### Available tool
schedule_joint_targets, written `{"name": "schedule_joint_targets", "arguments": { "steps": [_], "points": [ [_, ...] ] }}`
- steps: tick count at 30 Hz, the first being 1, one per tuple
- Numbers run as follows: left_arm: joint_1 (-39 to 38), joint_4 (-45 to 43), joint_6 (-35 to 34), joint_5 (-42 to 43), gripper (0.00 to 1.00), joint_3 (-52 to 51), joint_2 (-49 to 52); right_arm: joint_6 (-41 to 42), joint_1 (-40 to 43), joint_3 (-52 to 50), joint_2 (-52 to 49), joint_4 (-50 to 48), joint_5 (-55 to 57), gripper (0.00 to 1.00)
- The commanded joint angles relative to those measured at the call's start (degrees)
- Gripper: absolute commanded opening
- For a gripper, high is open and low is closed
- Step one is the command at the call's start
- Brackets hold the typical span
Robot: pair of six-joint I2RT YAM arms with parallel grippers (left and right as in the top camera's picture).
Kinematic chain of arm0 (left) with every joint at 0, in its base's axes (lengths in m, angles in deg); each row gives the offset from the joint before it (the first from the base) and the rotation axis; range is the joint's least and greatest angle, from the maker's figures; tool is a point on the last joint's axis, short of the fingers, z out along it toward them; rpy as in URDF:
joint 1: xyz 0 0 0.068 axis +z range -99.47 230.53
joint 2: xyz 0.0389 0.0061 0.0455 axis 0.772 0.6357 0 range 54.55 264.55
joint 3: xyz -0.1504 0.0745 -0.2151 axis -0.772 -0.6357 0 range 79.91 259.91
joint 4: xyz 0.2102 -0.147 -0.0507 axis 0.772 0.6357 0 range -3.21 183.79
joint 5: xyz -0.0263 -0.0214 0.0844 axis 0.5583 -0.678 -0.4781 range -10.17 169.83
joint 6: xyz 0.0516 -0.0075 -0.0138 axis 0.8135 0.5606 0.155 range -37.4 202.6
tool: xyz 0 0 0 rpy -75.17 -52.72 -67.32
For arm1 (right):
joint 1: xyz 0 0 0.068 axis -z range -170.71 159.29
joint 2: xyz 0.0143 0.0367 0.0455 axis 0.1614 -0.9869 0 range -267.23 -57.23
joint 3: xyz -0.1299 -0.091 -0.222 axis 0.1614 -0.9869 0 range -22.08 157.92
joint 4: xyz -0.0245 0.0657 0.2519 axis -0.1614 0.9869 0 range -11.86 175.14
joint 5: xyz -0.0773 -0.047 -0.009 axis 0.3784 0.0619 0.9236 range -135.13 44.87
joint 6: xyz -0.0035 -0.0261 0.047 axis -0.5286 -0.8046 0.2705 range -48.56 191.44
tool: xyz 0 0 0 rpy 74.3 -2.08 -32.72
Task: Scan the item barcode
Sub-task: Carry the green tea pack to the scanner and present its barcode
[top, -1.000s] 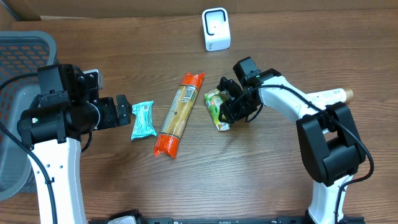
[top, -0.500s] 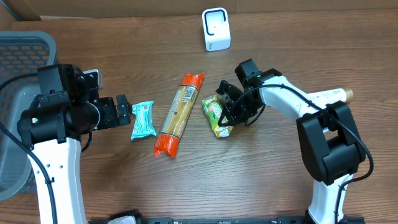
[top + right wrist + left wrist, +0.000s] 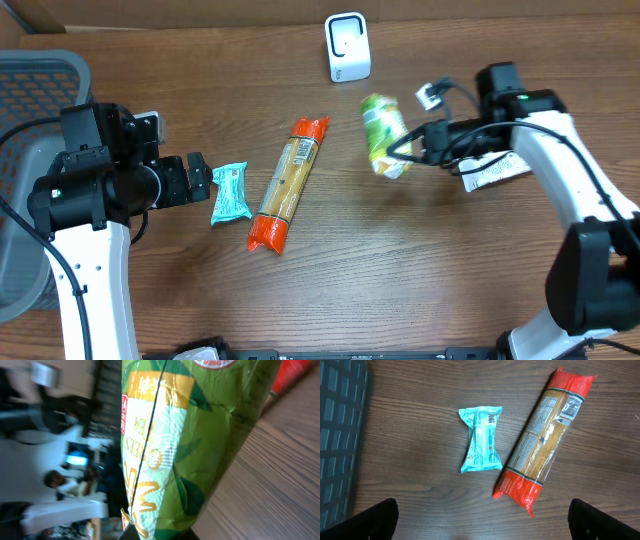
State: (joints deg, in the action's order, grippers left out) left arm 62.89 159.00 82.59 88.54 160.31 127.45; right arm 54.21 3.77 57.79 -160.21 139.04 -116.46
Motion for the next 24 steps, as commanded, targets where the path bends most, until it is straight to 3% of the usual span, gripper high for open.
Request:
{"name": "schedule_joint_targets", "arguments": {
  "steps": [1,17,24],
  "points": [
    [-0.39,-0.17,0.22,-0.33,0.99,1.07,-0.15,-2.75,2.51,1.22,2.67,0.28,-15.78,0.04],
    [-0.37,-0.17,0.22,-0.33,0.99,1.07,-0.15,-0.42,4.52,2.01,3.98,0.94,-17.97,0.04],
    [-0.37,-0.20,0.22,-0.33,1.00,1.07,-0.15,13.38,0.96,14.51,3.98,1.51,4.11,0.04]
  ]
}}
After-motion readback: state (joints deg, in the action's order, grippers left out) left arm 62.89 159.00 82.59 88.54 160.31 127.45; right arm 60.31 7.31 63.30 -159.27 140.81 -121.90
